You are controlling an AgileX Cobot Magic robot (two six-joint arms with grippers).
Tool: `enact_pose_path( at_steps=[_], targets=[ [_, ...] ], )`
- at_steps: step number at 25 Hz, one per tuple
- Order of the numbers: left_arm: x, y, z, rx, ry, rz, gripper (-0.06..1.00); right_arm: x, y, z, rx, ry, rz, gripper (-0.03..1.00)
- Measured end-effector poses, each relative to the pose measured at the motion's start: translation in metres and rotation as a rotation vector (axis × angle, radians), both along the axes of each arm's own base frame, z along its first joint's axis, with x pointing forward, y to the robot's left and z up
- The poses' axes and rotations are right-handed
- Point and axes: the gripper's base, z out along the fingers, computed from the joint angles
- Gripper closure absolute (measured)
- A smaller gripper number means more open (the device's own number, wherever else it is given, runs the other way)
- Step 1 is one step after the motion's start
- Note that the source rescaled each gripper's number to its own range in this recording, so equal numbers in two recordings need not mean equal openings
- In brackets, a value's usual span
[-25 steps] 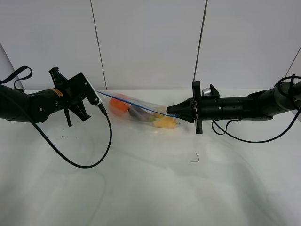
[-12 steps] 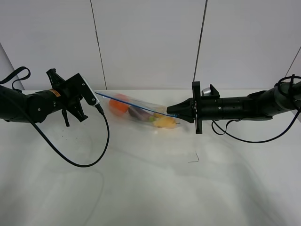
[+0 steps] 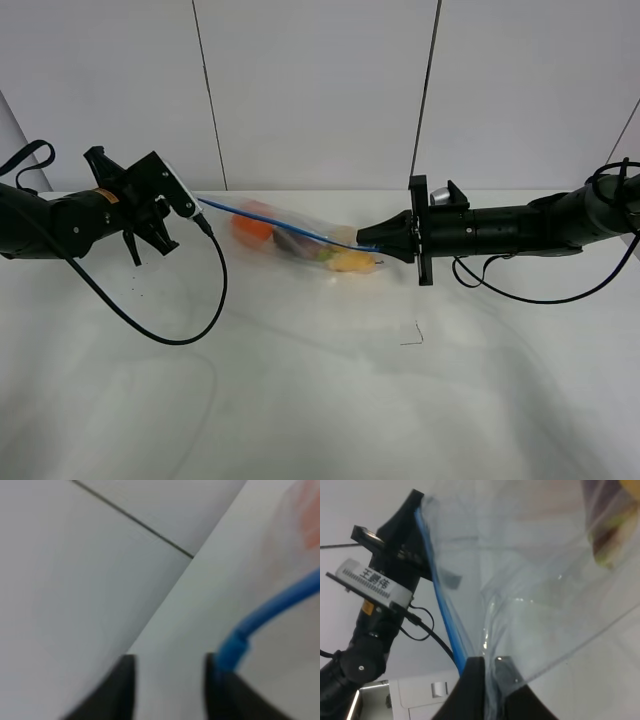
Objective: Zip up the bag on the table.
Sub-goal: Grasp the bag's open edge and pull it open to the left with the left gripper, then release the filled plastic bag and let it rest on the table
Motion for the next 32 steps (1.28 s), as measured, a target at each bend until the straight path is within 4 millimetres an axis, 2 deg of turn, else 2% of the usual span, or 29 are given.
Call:
enact_pose_path(
  at_steps=[2,5,9,13,15,18,22,27,32],
  targets=[
    [0.000,0.000,0.000,-0.024,0.003,0.009,0.27,0.000,0.000,0.000,-0.002,0.000,0.003,0.97],
    [0.001,0.004,0.000,-0.042,0.003,0.028,0.18,0.000,0.000,0.000,-0.002,0.000,0.003,0.97],
    [0.003,0.026,0.000,-0.133,0.007,0.141,0.15,0.000,0.000,0.000,-0.002,0.000,0.003,0.97],
    [0.004,0.055,0.000,-0.400,0.005,0.322,0.16,0.000,0.000,0.000,-0.002,0.000,0.003,0.97],
    [0.003,0.062,-0.001,-0.514,0.014,0.373,0.17,0.000,0.000,0.000,-0.002,0.000,0.003,0.97],
    [0.003,0.063,-0.006,-0.631,0.089,0.421,0.18,0.000,0.000,0.000,-0.002,0.000,0.003,0.97],
    [0.008,0.057,-0.004,-0.678,0.311,0.458,0.18,0.000,0.000,0.000,-0.002,0.000,0.003,0.97],
    [0.015,0.049,0.014,-0.665,0.633,0.478,0.18,0.000,0.000,0.000,-0.002,0.000,0.003,0.97],
    [0.020,0.047,0.038,-0.628,0.739,0.468,0.18,0.000,0.000,0.000,-0.002,0.000,0.003,0.97]
  ],
)
